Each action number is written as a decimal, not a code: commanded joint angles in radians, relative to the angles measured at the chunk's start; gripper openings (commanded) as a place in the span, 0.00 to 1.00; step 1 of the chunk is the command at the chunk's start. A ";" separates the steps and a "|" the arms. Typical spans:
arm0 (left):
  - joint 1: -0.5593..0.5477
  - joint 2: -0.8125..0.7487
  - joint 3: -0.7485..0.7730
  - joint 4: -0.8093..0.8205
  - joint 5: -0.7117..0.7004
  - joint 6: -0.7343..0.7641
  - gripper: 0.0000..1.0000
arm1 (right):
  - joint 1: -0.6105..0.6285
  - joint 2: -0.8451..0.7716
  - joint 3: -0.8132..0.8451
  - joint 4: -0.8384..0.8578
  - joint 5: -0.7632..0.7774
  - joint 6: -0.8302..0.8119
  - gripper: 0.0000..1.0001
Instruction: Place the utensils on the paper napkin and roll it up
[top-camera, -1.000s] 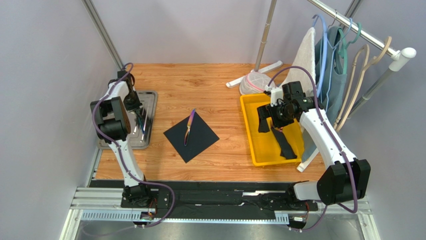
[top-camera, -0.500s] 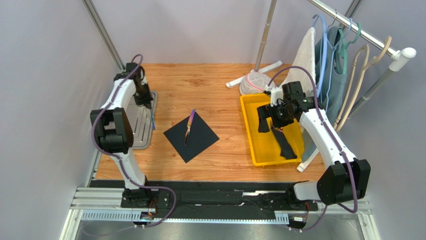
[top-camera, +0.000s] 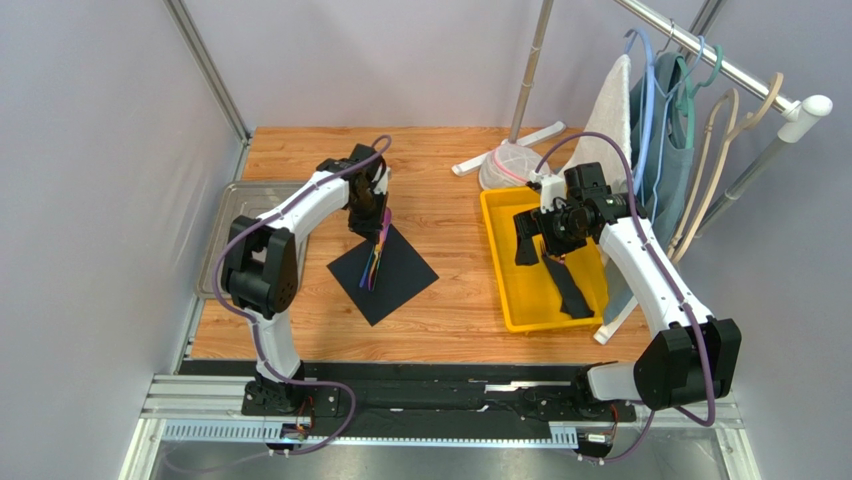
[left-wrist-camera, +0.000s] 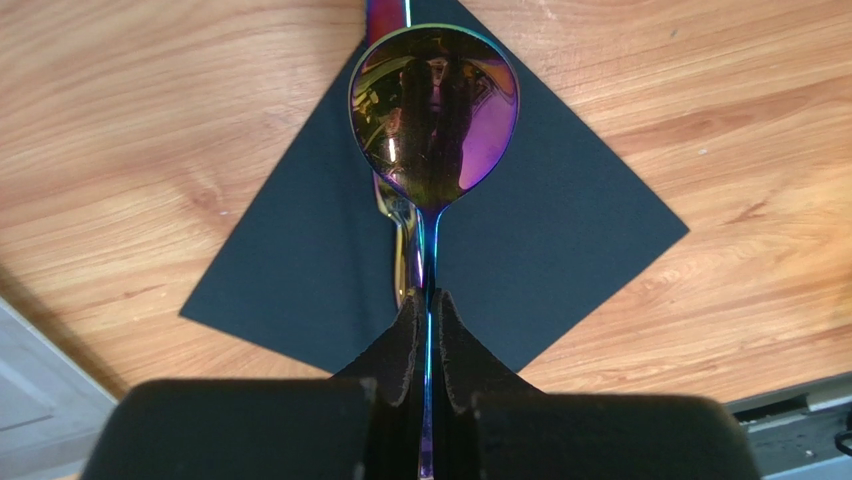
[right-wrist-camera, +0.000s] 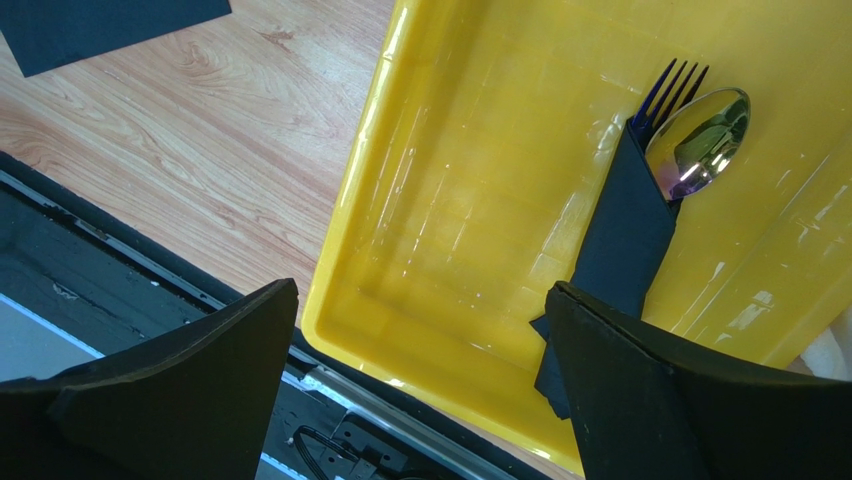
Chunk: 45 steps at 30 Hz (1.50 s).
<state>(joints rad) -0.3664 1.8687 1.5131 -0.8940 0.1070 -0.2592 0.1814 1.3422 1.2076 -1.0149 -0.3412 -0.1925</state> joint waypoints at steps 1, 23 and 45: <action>-0.022 0.067 0.041 0.003 -0.015 -0.009 0.00 | 0.004 -0.018 -0.008 0.004 -0.019 -0.018 1.00; -0.040 0.237 0.154 -0.008 -0.047 -0.118 0.02 | 0.004 -0.008 -0.026 0.015 -0.033 -0.019 1.00; -0.042 0.236 0.179 -0.036 -0.089 -0.133 0.16 | 0.004 -0.014 -0.029 0.013 -0.036 -0.021 1.00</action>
<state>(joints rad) -0.4000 2.1124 1.6379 -0.9092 0.0425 -0.3805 0.1814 1.3403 1.1786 -1.0142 -0.3611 -0.1982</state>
